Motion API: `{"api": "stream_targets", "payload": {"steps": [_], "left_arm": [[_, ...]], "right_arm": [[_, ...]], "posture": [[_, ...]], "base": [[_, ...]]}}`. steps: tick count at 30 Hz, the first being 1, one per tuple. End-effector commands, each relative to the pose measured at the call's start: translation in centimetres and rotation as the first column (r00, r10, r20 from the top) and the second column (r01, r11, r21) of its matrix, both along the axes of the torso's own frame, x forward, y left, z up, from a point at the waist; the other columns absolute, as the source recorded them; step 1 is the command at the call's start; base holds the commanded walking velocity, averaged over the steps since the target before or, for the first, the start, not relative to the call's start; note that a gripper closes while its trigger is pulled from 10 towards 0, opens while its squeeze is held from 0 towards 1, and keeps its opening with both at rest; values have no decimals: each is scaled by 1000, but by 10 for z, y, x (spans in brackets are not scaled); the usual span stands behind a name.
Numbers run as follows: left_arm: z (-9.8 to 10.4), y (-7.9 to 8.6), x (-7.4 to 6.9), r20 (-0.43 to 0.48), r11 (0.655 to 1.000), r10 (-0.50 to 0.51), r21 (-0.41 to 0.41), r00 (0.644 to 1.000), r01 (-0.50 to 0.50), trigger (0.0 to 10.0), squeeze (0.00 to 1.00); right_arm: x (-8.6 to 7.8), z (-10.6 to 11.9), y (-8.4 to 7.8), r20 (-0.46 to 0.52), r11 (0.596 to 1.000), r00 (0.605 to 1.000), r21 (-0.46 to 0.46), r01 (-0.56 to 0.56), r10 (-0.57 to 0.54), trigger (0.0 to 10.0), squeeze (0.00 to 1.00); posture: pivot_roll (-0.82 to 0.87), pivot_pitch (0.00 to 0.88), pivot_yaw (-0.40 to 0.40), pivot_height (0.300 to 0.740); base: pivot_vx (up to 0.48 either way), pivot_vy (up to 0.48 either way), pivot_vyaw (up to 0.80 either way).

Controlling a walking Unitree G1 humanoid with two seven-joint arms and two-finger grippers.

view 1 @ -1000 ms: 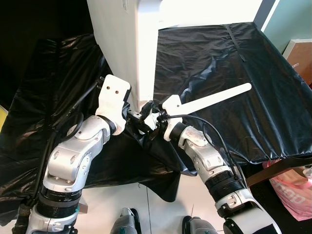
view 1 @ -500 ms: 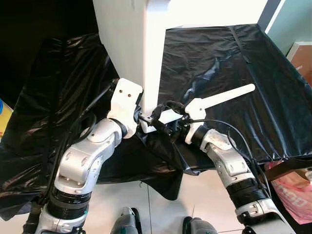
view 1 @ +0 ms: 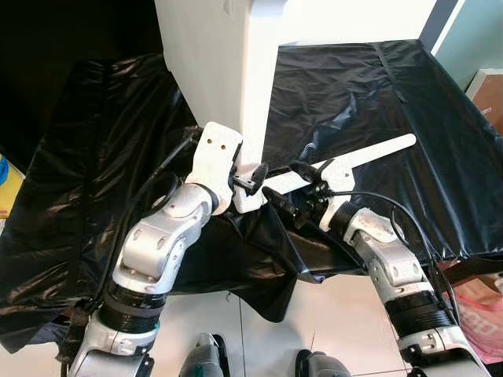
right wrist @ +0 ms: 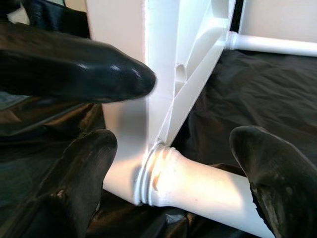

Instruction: Building children table

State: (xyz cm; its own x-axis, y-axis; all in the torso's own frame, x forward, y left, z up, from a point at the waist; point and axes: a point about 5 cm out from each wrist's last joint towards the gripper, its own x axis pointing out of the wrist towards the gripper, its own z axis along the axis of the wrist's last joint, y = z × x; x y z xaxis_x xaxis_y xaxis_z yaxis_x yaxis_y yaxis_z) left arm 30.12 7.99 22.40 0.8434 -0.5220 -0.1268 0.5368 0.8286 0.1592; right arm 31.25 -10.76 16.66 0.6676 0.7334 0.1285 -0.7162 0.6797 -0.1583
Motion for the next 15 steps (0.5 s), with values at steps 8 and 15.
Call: {"api": "stream_targets", "payload": {"steps": [8, 15], "left_arm": [[1, -6, 13, 18, 996, 86, -7, 996, -86, 10000, 0], [6, -2, 24, 61, 983, 181, -11, 982, -181, 10000, 0]], "right_arm": [[3, -8, 9, -25, 999, 999, -11, -44, 43, 10000, 0], [11, -10, 38, -42, 995, 995, 14, -94, 95, 10000, 0]], "posture": [[0, 196, 36, 740], [-4, 205, 43, 740]], "base": [[0, 0, 0], [0, 0, 0]]}}
